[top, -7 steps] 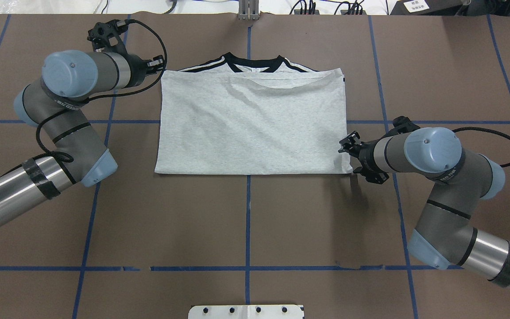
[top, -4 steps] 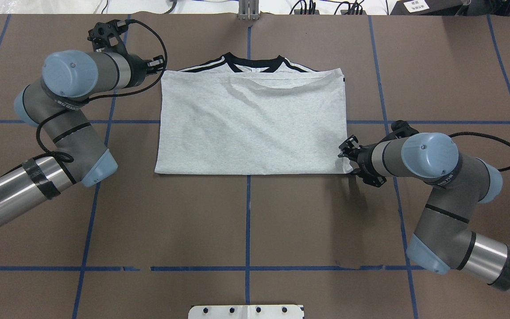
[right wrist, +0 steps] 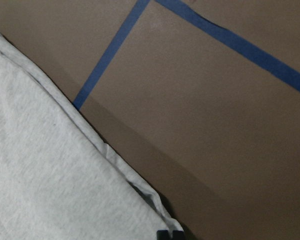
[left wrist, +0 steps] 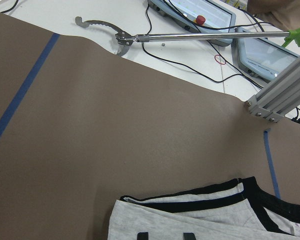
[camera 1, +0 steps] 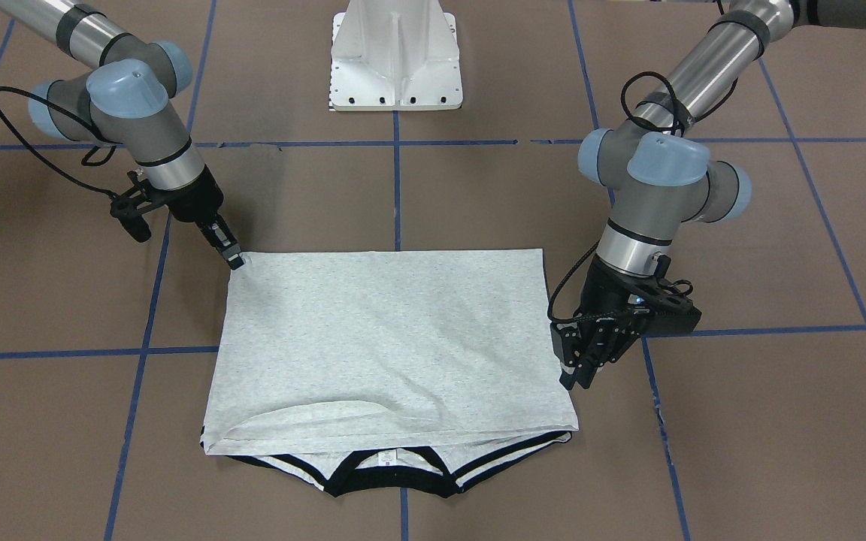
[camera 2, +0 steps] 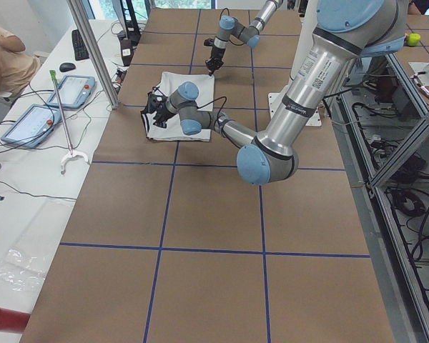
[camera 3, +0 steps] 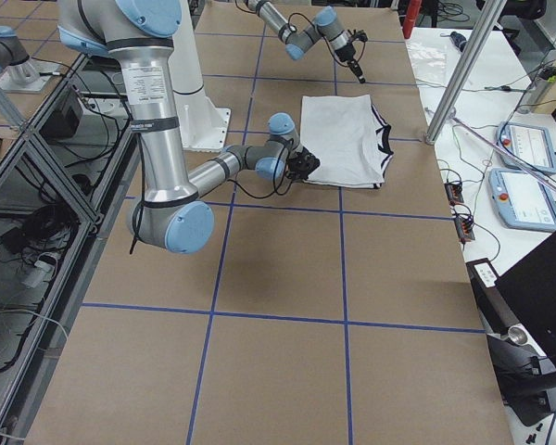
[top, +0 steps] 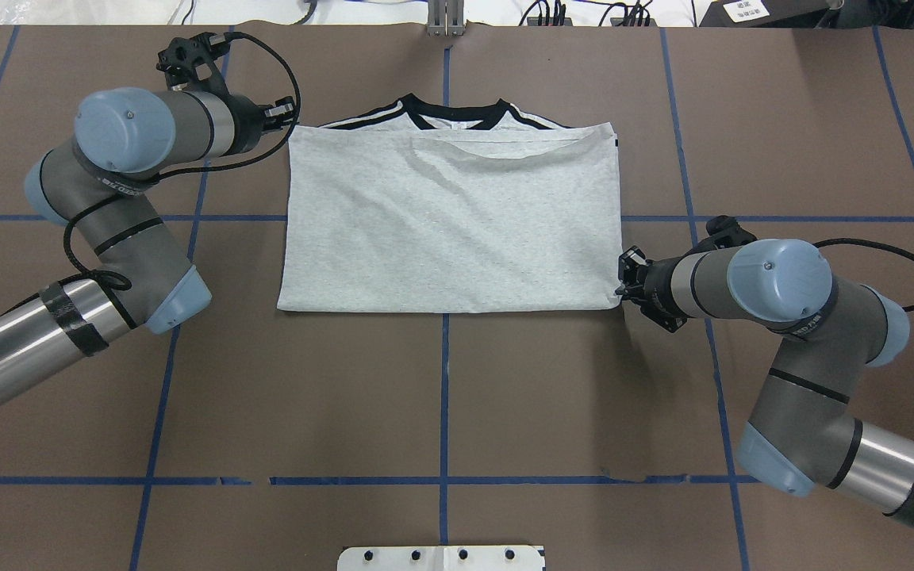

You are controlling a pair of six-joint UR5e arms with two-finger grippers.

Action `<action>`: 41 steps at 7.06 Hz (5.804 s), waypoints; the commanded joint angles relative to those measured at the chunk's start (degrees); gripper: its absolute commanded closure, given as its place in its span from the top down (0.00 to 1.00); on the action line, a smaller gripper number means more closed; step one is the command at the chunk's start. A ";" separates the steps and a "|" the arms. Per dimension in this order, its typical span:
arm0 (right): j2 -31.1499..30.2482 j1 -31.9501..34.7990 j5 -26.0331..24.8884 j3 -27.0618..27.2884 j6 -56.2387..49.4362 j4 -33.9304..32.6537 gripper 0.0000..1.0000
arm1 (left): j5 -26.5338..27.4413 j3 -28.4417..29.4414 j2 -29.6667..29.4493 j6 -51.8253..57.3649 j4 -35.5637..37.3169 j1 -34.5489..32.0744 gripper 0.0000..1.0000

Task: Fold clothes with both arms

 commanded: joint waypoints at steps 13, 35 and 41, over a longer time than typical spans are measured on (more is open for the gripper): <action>-21.66 -27.46 3.46 33.45 -0.07 -16.52 1.00 | -11.87 -28.63 13.94 -30.07 8.27 14.29 0.53; 4.62 -0.78 0.56 12.00 -16.60 -16.79 1.00 | -2.90 -1.60 -6.55 -9.69 25.61 1.34 0.00; 12.58 -1.65 -0.76 7.20 -16.51 -17.31 1.00 | -7.78 12.52 -14.81 -9.09 13.08 -1.94 0.57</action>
